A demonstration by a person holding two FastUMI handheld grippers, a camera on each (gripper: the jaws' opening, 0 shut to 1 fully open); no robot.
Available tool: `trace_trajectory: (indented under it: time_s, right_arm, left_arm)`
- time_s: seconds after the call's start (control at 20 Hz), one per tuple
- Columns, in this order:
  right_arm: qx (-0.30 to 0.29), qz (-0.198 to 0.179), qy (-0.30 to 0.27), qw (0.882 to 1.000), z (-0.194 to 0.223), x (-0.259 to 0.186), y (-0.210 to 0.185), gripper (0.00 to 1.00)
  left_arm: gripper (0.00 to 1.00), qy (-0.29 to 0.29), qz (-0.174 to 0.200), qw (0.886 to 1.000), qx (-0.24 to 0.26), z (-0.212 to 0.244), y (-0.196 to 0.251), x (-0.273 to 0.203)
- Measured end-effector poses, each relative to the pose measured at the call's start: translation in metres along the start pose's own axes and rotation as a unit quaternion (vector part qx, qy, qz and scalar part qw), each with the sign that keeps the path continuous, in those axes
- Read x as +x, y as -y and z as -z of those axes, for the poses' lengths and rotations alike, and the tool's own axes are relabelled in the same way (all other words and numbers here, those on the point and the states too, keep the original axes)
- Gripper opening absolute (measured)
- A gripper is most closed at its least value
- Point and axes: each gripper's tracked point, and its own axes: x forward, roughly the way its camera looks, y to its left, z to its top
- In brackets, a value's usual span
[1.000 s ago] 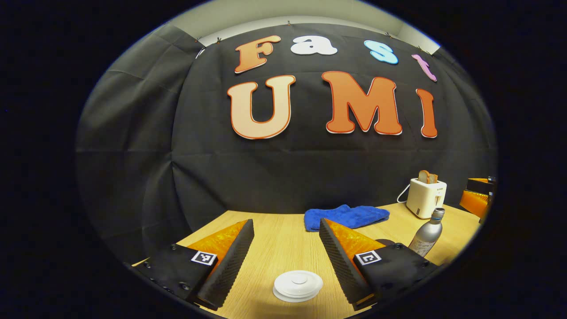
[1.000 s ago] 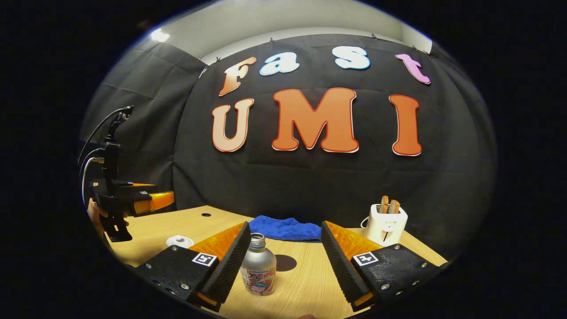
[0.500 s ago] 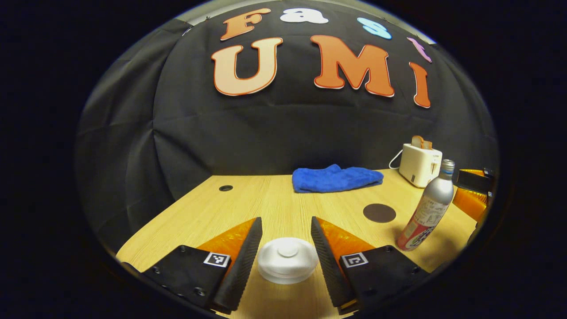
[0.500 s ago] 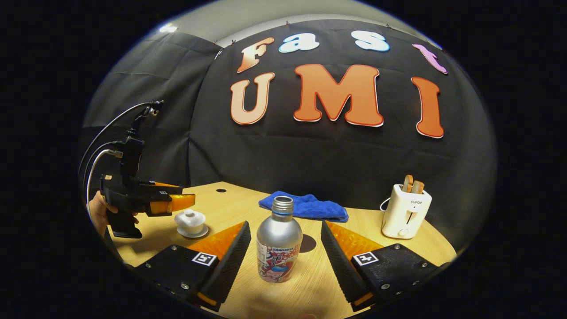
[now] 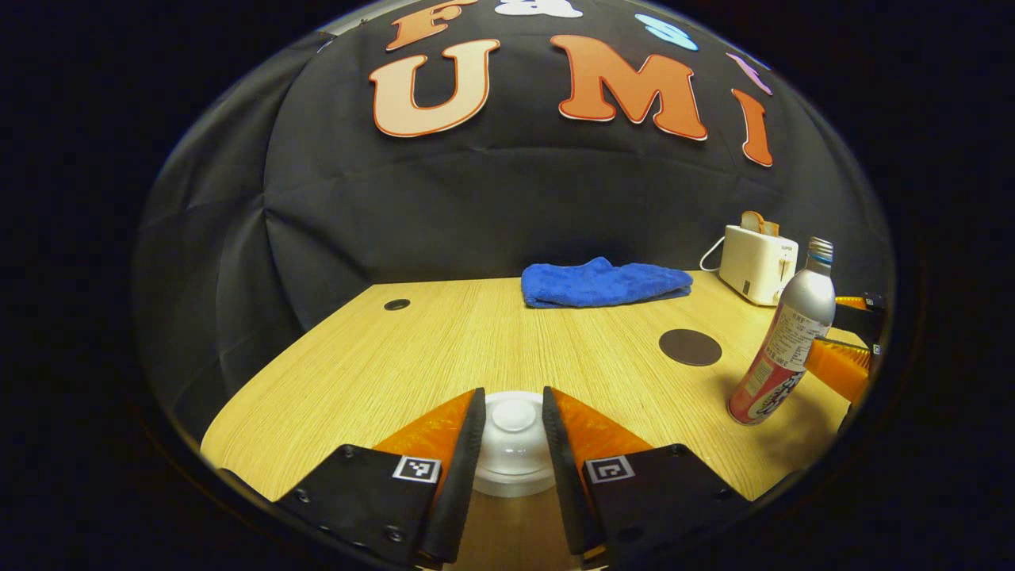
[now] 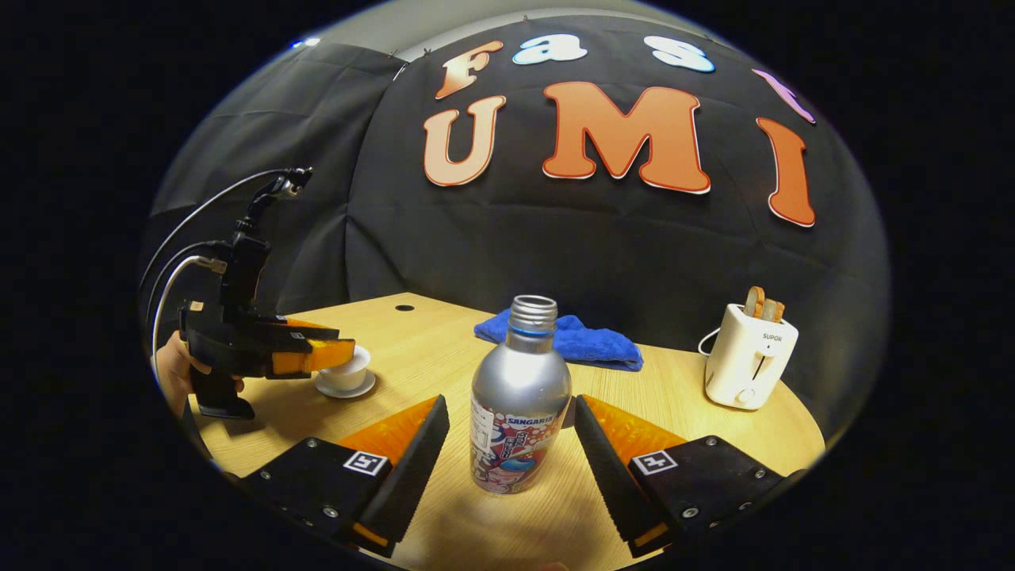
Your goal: Open the teacup lid with one hand, grasp the water bottle and pour water into the teacup with the other hand; after pouring, place the water bottle on the coaster and then close the teacup lid.
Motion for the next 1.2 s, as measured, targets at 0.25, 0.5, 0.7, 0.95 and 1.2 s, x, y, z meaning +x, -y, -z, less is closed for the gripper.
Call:
trace_trajectory:
  time_s: [0.25, 0.5, 0.7, 0.95, 1.2]
  right_arm:
    - [0.003, -0.007, -0.012, 1.000, 0.007, 0.008, -0.002, 0.96]
    - [0.002, -0.008, -0.018, 1.000, 0.011, 0.009, -0.003, 0.96]
    - [0.001, -0.010, -0.022, 1.000, 0.013, 0.011, -0.004, 0.96]
    - [0.004, -0.012, -0.026, 1.000, 0.016, 0.015, -0.004, 0.96]
    - [0.001, -0.011, -0.038, 0.999, 0.021, 0.018, -0.004, 0.96]
  left_arm:
    - [0.44, 0.005, 0.001, 1.000, 0.017, -0.002, 0.001, 0.003]
    - [0.48, 0.007, -0.001, 0.999, 0.041, 0.000, -0.002, 0.006]
    - [0.64, 0.010, 0.002, 0.999, 0.045, -0.002, -0.002, 0.007]
    - [0.46, 0.022, -0.009, 0.999, 0.034, -0.005, -0.007, 0.008]
    - [0.29, 0.031, -0.009, 0.999, 0.014, -0.005, -0.006, 0.007]
